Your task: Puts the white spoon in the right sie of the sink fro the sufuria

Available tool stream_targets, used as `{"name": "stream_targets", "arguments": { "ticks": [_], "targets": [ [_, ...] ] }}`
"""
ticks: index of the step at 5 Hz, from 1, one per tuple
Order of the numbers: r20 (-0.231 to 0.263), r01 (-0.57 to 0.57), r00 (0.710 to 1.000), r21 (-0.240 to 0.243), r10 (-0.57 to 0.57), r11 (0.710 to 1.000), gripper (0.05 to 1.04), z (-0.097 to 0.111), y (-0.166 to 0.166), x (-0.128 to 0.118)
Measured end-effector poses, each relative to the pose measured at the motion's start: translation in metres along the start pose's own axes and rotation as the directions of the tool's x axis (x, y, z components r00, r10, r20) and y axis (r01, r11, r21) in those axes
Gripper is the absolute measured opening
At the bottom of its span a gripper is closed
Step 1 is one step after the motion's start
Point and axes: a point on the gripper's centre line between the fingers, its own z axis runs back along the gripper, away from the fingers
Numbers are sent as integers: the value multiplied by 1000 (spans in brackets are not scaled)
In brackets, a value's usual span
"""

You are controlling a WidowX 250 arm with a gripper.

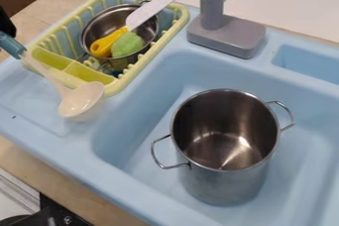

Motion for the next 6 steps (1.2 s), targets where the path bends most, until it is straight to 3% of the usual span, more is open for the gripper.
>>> {"name": "stream_targets", "arguments": {
  "ticks": [1,2,3,4,5,6],
  "targets": [
    [125,193,972,73,-201,979,238,-5,-8,-7],
    [222,276,925,170,-309,946,238,-7,-7,-10],
    [232,296,903,275,-362,915,238,-21,-2,-4],
    [239,301,899,271,-367,914,238,-28,-3,-2],
    [245,243,923,227,-296,943,238,-34,-8,-3],
    [226,162,951,215,-210,963,238,-38,-14,-6]
  ]
}}
